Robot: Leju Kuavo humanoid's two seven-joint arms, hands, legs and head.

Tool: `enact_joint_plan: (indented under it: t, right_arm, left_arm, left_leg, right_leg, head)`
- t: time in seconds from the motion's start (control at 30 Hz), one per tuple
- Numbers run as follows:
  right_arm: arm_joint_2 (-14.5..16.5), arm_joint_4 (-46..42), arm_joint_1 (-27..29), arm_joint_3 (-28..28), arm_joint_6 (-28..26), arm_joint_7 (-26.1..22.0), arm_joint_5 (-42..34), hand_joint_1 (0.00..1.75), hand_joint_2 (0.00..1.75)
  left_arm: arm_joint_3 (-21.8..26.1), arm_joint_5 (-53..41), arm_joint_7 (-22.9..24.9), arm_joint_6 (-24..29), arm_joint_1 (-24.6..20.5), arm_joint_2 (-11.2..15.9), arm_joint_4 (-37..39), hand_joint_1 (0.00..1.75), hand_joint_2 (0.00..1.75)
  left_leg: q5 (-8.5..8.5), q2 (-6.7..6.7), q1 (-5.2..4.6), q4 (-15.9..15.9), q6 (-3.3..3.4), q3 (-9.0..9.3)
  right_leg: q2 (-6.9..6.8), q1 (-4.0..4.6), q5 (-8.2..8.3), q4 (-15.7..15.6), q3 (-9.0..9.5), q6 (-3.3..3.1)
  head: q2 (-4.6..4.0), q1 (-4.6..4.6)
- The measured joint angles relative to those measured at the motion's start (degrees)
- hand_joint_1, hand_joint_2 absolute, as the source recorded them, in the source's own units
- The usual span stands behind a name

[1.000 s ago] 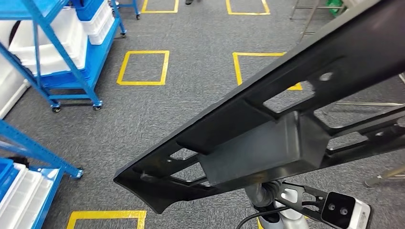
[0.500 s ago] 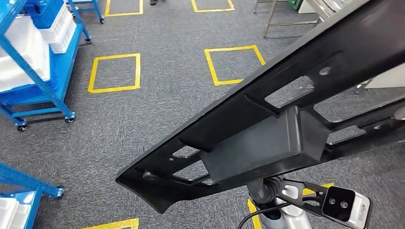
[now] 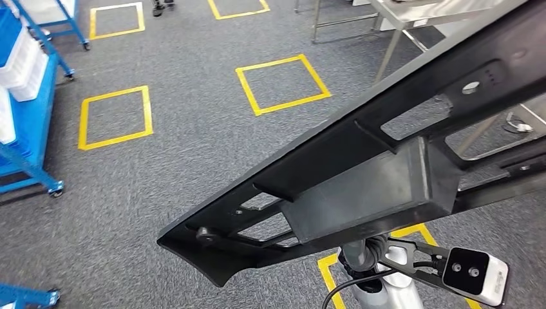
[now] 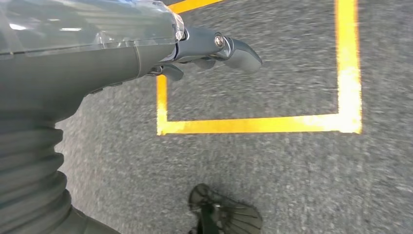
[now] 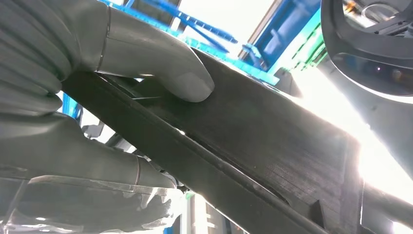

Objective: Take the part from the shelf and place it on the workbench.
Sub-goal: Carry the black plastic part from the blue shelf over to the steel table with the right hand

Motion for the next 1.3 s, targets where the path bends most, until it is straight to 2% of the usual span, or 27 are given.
enact_joint_plan:
  t: [0.07,0.1,0.17,0.2,0.23,0.3,0.37,0.4,0.43,0.47,0.53,0.6,0.67,0.7,0.73,0.77,0.83,0.87,0.9,0.93,0.97,1.03,1.1,1.13,1.17,1.23,1.3]
  right_arm:
    - [0.00,-0.16,0.01,-0.04,-0.20,-0.01,0.05,1.75,1.75]
    - [0.00,-0.27,0.10,-0.05,-0.26,0.01,0.15,1.75,1.75]
    - [0.00,-0.49,0.41,-0.06,-0.30,0.05,0.37,1.75,1.75]
    - [-0.01,-0.54,0.51,-0.06,-0.30,0.07,0.45,1.75,1.75]
    - [-0.01,-0.57,0.53,-0.05,-0.28,0.06,0.51,1.75,1.75]
    - [0.00,-0.61,0.52,0.01,-0.27,0.05,0.69,1.75,1.75]
    - [0.00,-0.55,0.67,0.17,-0.34,0.05,1.09,1.75,1.75]
    - [-0.02,-0.51,0.74,0.29,-0.40,0.06,1.28,1.75,1.75]
    - [-0.03,-0.46,0.76,0.44,-0.47,0.07,1.43,1.75,1.75]
    - [-0.05,-0.39,0.71,0.61,-0.56,0.10,1.52,1.75,1.75]
    - [-0.09,-0.16,0.31,0.98,-0.83,0.28,1.71,1.75,1.75]
    - [-0.14,0.38,-0.33,1.51,-1.22,0.68,1.67,1.75,1.75]
    - [-0.26,1.16,-0.68,1.99,-1.48,1.00,1.41,1.75,1.75]
    - [-0.33,1.57,-0.73,2.17,-1.50,1.06,1.24,1.75,1.75]
    - [-0.41,2.02,-0.85,2.31,-1.46,1.05,1.02,1.75,1.75]
    - [-0.45,2.53,-1.01,2.42,-1.38,1.03,0.69,1.75,1.75]
    - [-0.50,3.77,-1.31,2.54,-1.27,1.03,0.02,1.75,1.75]
    - [-0.51,4.47,-1.34,2.55,-1.26,1.21,-0.21,1.75,1.75]
    - [-0.52,5.18,-1.37,2.55,-1.27,1.48,-0.32,1.75,1.75]
    - [-0.52,5.89,-1.45,2.55,-1.32,1.79,-0.43,1.75,1.75]
    - [-0.52,6.55,-1.60,2.55,-1.42,2.04,-0.58,1.75,1.75]
    - [-0.52,7.60,-2.11,2.45,-1.72,2.34,-0.89,1.75,1.75]
    - [-0.52,8.38,-2.70,2.25,-2.19,2.77,-1.06,1.75,1.75]
    - [-0.52,8.70,-2.90,2.13,-2.42,3.02,-1.08,1.75,1.75]
    - [-0.53,8.97,-3.04,2.03,-2.62,3.25,-1.10,1.75,1.75]
    - [-0.56,9.37,-3.21,1.83,-2.94,3.59,-1.18,1.75,1.75]
    - [-0.60,9.63,-3.45,1.74,-3.25,3.77,-1.30,1.75,1.75]
  left_arm:
    - [0.08,0.18,0.25,0.17,0.05,-0.02,0.00,0.00,1.75]
    - [0.14,0.26,0.41,0.24,0.09,-0.04,0.00,0.00,1.75]
    - [0.24,0.37,0.65,0.33,0.08,-0.20,0.01,0.00,1.75]
    - [0.27,0.43,0.68,0.38,-0.01,-0.32,0.01,0.00,1.75]
    - [0.30,0.47,0.69,0.44,-0.10,-0.44,0.02,0.00,1.75]
    - [0.32,0.50,0.67,0.55,-0.06,-0.60,0.02,0.00,1.75]
    - [0.34,0.47,0.62,0.60,0.13,-0.66,0.02,0.00,1.75]
    - [0.35,0.43,0.56,0.57,0.15,-0.69,0.02,0.00,1.75]
    - [0.36,0.38,0.50,0.54,0.09,-0.73,0.02,0.00,1.75]
    - [0.36,0.31,0.43,0.48,0.00,-0.81,0.02,0.00,1.75]
    - [0.36,0.17,0.32,0.36,-0.16,-1.02,0.03,0.00,1.75]
    - [0.36,0.07,0.28,0.28,-0.23,-1.19,0.04,0.00,1.75]
    - [0.36,0.04,0.29,0.27,-0.38,-1.31,0.04,0.00,1.75]
    - [0.36,0.04,0.29,0.27,-0.49,-1.37,0.04,0.00,1.75]
    - [0.36,0.03,0.28,0.27,-0.58,-1.45,0.04,0.00,1.75]
    - [0.35,0.02,0.28,0.27,-0.61,-1.50,0.04,0.00,1.75]
    - [0.34,0.02,0.28,0.28,-0.41,-1.58,0.04,0.00,1.75]
    - [0.36,0.02,0.29,0.33,-0.25,-1.58,0.04,0.00,1.75]
    - [0.37,0.00,0.30,0.40,-0.14,-1.58,0.04,0.00,1.75]
    - [0.37,-0.03,0.30,0.46,-0.08,-1.58,0.04,0.00,1.75]
    - [0.38,-0.07,0.29,0.51,-0.09,-1.59,0.04,0.00,1.75]
    - [0.37,-0.16,0.28,0.52,-0.15,-1.60,0.05,0.00,1.75]
    - [0.36,-0.25,0.31,0.53,-0.17,-1.63,0.06,0.00,1.75]
    - [0.36,-0.29,0.36,0.55,-0.17,-1.65,0.07,0.00,1.75]
    - [0.36,-0.33,0.41,0.56,-0.17,-1.68,0.07,0.00,1.75]
    - [0.36,-0.44,0.54,0.58,-0.26,-1.78,0.07,0.00,1.75]
    - [0.36,-0.60,0.65,0.58,-0.27,-1.86,0.07,0.00,1.75]
  left_leg:
    - [1.81,-2.92,0.32,-5.47,0.17,2.14]
    - [1.68,-3.62,0.33,-6.12,0.37,2.34]
    - [1.83,-2.50,0.25,-6.36,0.97,2.34]
    - [1.94,-1.79,0.30,-6.57,1.37,2.47]
    - [2.04,-1.00,0.33,-6.82,1.76,2.59]
    - [2.05,0.63,0.14,-7.10,2.34,2.73]
    - [1.91,2.36,-0.14,-7.08,2.54,2.70]
    - [1.84,3.17,-0.24,-7.06,2.56,2.69]
    - [1.77,3.88,-0.31,-7.06,2.54,2.74]
    - [1.69,4.52,-0.38,-7.06,2.49,2.86]
    - [1.47,5.61,-0.53,-7.06,2.23,3.20]
    - [1.27,6.55,-0.58,-7.08,1.73,3.45]
    - [1.14,7.60,-0.58,-7.28,1.13,3.83]
    - [0.89,7.50,-0.51,-7.16,0.85,4.01]
    - [0.13,6.63,-0.45,-6.22,0.61,3.78]
    - [-1.17,5.34,-0.38,-4.13,0.40,2.97]
    - [-4.66,2.79,-0.20,3.16,0.10,-0.52]
    - [-5.83,2.40,-0.19,6.71,-0.05,-2.40]
    - [-5.99,2.28,-0.17,8.72,-0.17,-3.67]
    - [-5.03,2.22,-0.14,8.69,-0.24,-4.01]
    - [-2.97,2.07,-0.07,6.12,-0.29,-3.13]
    - [0.97,0.40,0.21,-1.66,-0.31,0.06]
    - [2.02,-1.43,0.37,-5.85,0.03,1.88]
    - [1.73,-1.73,0.29,-6.05,0.35,2.00]
    - [1.81,-1.31,0.24,-6.14,0.76,2.02]
    - [1.99,-0.23,0.22,-6.45,1.59,2.15]
    - [2.04,0.94,0.17,-6.69,2.23,2.26]
  right_leg:
    - [1.39,-0.09,-0.11,0.56,-0.56,0.57]
    - [2.08,-0.20,-0.03,0.70,-0.92,0.95]
    - [3.13,-0.44,0.16,0.77,-1.38,1.71]
    - [2.38,-0.36,-0.17,1.26,-1.66,2.00]
    - [0.89,-0.26,-1.09,2.74,-2.40,2.22]
    - [-2.82,-0.16,-4.46,9.15,-5.57,2.59]
    - [-4.16,-0.39,-7.05,16.08,-9.10,2.83]
    - [-4.35,-0.47,-6.99,17.17,-9.65,2.85]
    - [-4.56,-0.48,-5.87,15.84,-8.89,2.77]
    - [-5.06,-0.39,-4.04,12.31,-6.90,2.55]
    - [-7.46,0.17,-1.23,3.85,-2.21,1.74]
    - [-8.83,0.82,-0.65,0.17,-0.28,1.08]
    - [-7.69,0.95,-0.45,-0.16,-0.24,0.69]
    - [-7.11,0.79,-0.23,-0.56,-0.01,0.50]
    - [-6.54,0.56,0.01,-0.97,0.27,0.25]
    - [-6.00,0.30,0.23,-1.33,0.55,0.05]
    - [-4.79,0.09,0.37,-1.45,0.68,-0.21]
    - [-4.08,0.07,0.36,-1.39,0.66,-0.24]
    - [-3.32,0.05,0.31,-1.29,0.66,-0.21]
    - [-2.55,0.00,0.23,-1.13,0.67,-0.12]
    - [-1.81,-0.08,0.08,-0.89,0.69,0.05]
    - [-0.51,-0.21,-0.40,-0.14,0.57,0.58]
    - [0.58,-0.29,-0.71,0.53,0.05,1.21]
    - [1.06,-0.33,-0.69,0.63,-0.23,1.57]
    - [1.56,-0.44,-0.63,0.62,-0.42,1.93]
    - [0.37,-0.47,-1.23,1.48,-0.91,2.56]
    - [-2.54,-0.43,-3.95,6.28,-3.25,2.98]
  head:
    - [0.01,0.01]
    - [0.01,0.00]
    - [0.01,-0.01]
    - [0.00,0.00]
    - [-0.01,0.01]
    - [0.00,0.01]
    - [0.01,0.01]
    - [0.01,0.01]
    - [0.01,0.00]
    - [0.01,0.00]
    - [0.01,0.00]
    - [0.01,0.00]
    - [0.01,0.00]
    - [0.01,0.00]
    - [0.00,-0.01]
    - [0.00,-0.01]
    - [0.01,-0.02]
    - [0.01,-0.02]
    - [0.01,-0.02]
    - [0.01,-0.02]
    - [0.01,-0.02]
    - [0.01,-0.02]
    - [0.01,0.00]
    - [0.01,0.01]
    - [0.01,0.01]
    - [0.01,0.01]
    - [0.01,0.01]
